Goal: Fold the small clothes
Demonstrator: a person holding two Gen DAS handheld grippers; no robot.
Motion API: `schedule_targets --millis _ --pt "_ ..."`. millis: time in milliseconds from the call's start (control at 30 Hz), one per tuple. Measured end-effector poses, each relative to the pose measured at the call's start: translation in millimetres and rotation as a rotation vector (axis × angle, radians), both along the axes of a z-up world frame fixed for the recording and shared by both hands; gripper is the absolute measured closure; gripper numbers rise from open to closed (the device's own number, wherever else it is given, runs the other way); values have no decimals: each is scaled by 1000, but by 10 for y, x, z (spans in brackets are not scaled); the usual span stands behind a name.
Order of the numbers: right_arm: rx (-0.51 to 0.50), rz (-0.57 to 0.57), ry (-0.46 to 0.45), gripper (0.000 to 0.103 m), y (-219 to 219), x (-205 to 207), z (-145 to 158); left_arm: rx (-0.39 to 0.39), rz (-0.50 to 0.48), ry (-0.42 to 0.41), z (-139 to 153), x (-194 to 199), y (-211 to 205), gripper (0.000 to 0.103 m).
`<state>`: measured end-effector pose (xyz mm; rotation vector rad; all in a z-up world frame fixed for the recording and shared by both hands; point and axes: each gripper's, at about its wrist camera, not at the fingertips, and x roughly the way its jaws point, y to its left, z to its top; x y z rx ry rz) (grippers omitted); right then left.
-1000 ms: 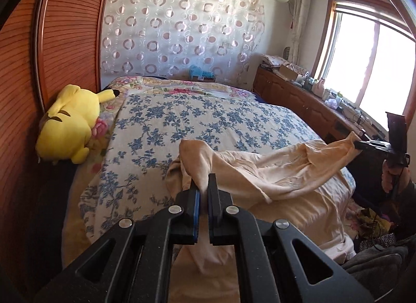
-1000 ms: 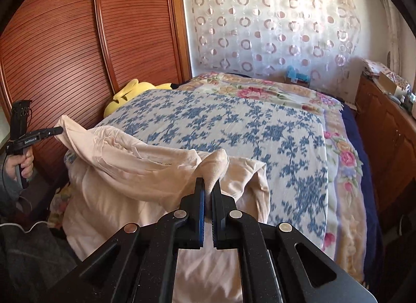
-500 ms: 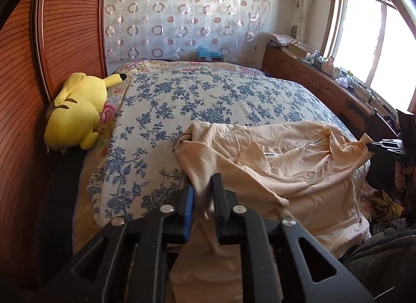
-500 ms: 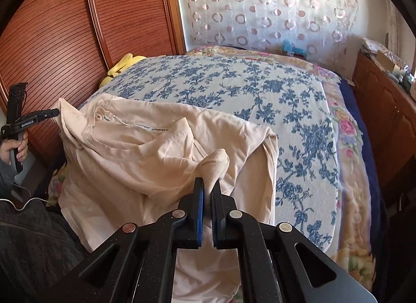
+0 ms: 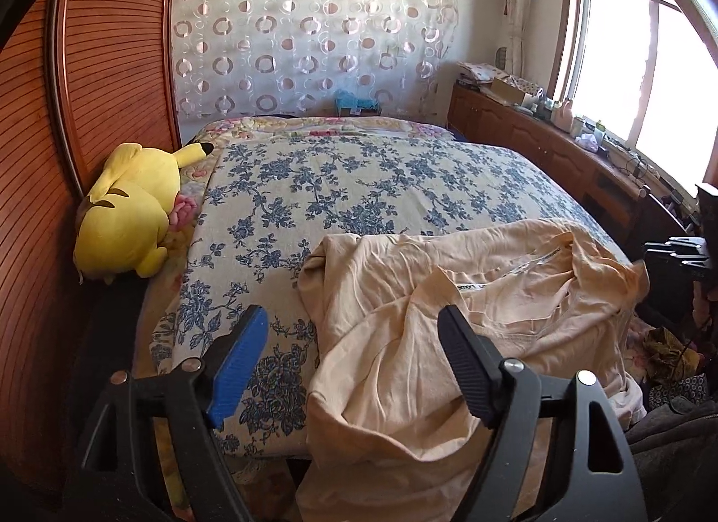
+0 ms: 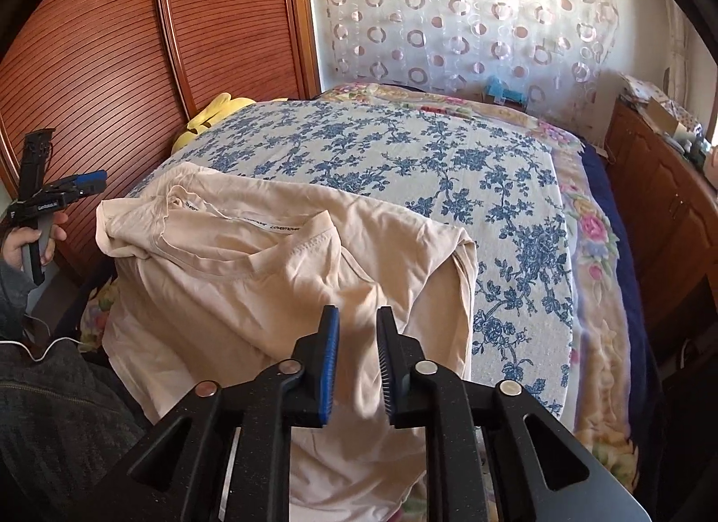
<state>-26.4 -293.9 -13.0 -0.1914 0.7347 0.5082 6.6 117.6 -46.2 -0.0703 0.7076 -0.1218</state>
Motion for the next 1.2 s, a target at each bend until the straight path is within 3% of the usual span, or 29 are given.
schedule_targets --millis 100,500,600,667,767,1067,1200 --pt "1 -1 -19 68 -41 -15 55 3 -6 12 -37 121 -10 24" --pt "32 -105 -34 66 -49 609 -91 -11 -19 5 3 691 2 25" --pt "35 -127 -26 66 2 816 -208 -31 -32 29 -17 861 27 36" --pt "37 -131 -11 66 41 963 -287 -40 -27 58 -68 988 63 51" --pt "33 -143 16 66 78 1171 -405 -62 -23 113 -174 1136 110 66" --pt "22 -160 43 63 144 1437 -621 -66 -25 210 -425 1332 74 68" --pt "42 -158 24 62 78 1439 -655 -77 -44 212 -443 1328 59 87"
